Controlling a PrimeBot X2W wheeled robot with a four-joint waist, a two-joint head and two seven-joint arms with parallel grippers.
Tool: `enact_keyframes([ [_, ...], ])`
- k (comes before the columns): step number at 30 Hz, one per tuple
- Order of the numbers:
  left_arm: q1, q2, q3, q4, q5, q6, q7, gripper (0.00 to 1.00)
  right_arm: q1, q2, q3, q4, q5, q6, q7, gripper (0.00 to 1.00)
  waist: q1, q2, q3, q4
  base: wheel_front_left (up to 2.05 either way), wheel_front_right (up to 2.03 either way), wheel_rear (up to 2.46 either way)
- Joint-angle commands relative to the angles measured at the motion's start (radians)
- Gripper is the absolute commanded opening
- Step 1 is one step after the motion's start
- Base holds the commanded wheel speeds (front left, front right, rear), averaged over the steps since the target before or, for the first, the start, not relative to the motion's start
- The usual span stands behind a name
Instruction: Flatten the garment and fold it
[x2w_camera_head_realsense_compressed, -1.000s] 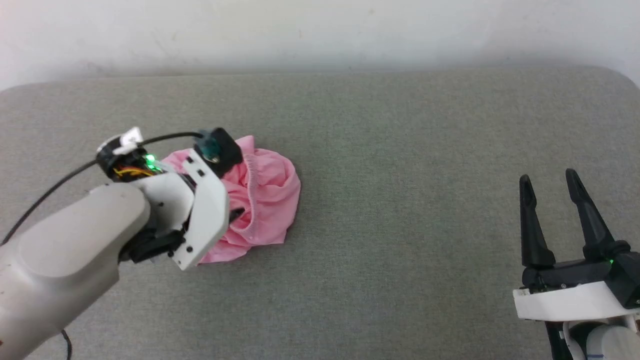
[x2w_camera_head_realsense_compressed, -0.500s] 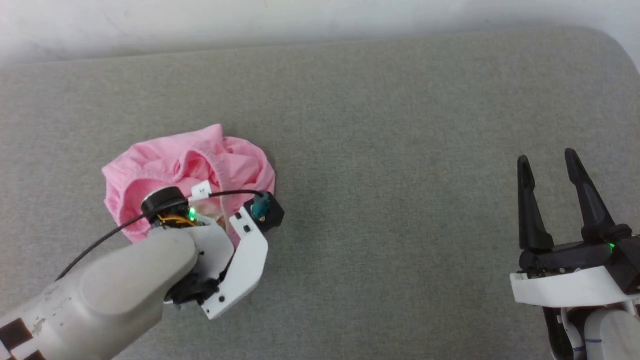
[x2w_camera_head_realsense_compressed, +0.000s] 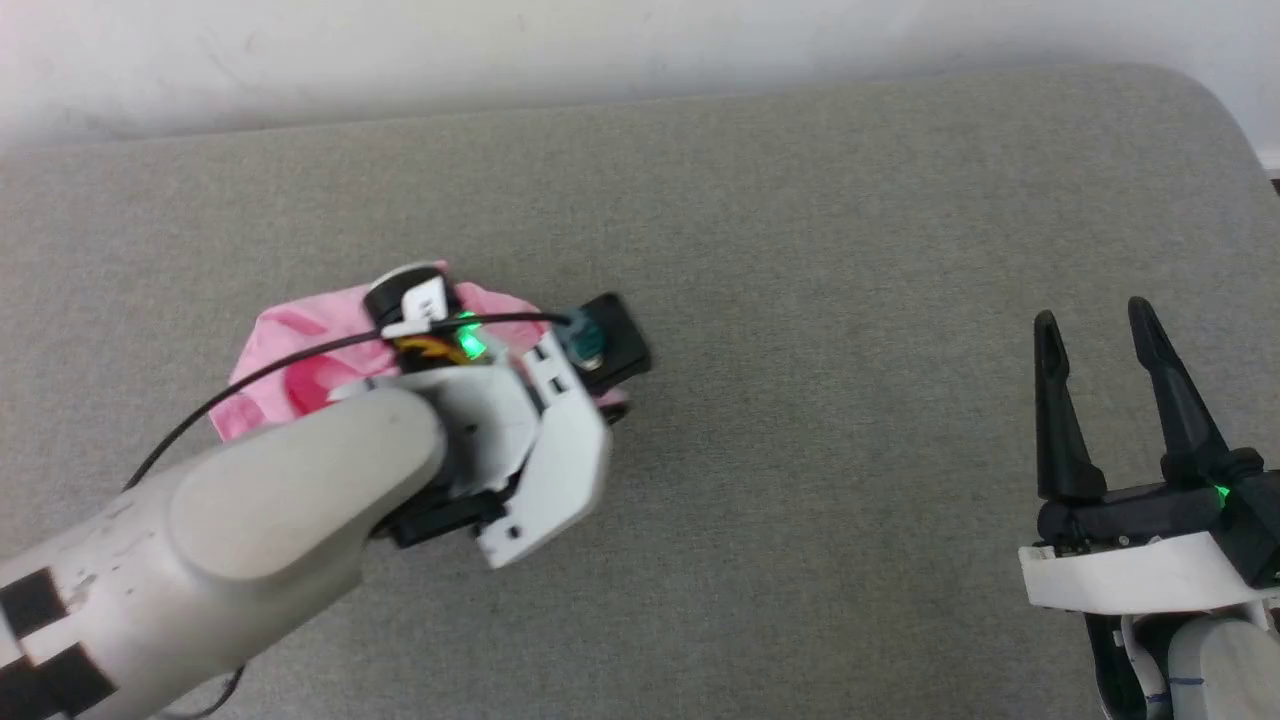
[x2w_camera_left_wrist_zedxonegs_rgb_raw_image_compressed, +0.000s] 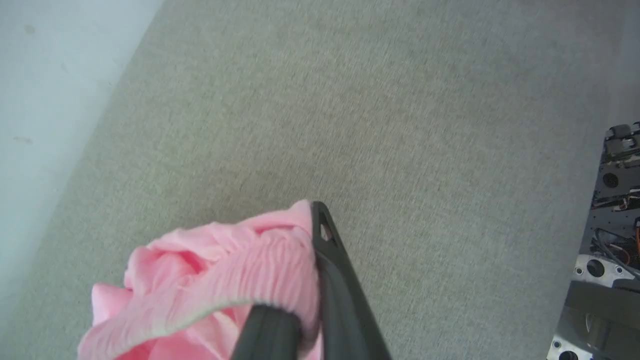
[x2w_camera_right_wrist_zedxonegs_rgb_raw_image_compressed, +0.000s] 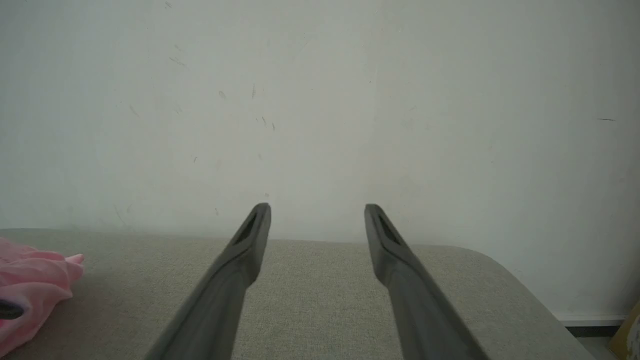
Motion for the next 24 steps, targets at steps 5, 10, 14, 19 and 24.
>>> enact_keyframes([
  [5, -0.100, -0.140, 0.000, -0.002, 0.003, -0.006, -0.085, 0.00, -0.012, 0.003, 0.003, -0.002, 0.012, -0.002, -0.005, 1.00, 0.0000, 0.0000, -0.008, -0.056, 0.00, 0.00, 0.00],
  [10, -0.140, -0.275, 0.000, 0.123, 0.026, -0.006, -0.150, 0.00, -0.029, 0.003, -0.020, -0.012, 0.024, -0.002, -0.005, 1.00, 0.0000, 0.0000, 0.041, -0.120, 0.00, 0.00, 0.00],
  [14, -0.125, -0.374, 0.000, 0.266, 0.075, -0.006, -0.206, 0.00, -0.044, 0.003, -0.043, -0.016, 0.031, -0.002, -0.005, 1.00, 0.0000, 0.0000, 0.098, -0.162, 0.00, 0.00, 0.00],
  [19, -0.033, -0.457, 0.000, 0.426, 0.132, -0.006, -0.198, 0.00, -0.070, 0.003, -0.061, -0.015, 0.042, -0.002, -0.005, 1.00, 0.0000, 0.0000, 0.157, -0.192, 0.00, 0.00, 0.00],
  [24, 0.082, -0.514, 0.000, 0.517, 0.185, -0.006, -0.155, 0.00, -0.092, 0.003, -0.056, -0.015, 0.045, -0.002, -0.005, 1.00, 0.0000, 0.0000, 0.186, -0.206, 0.00, 0.00, 0.00],
])
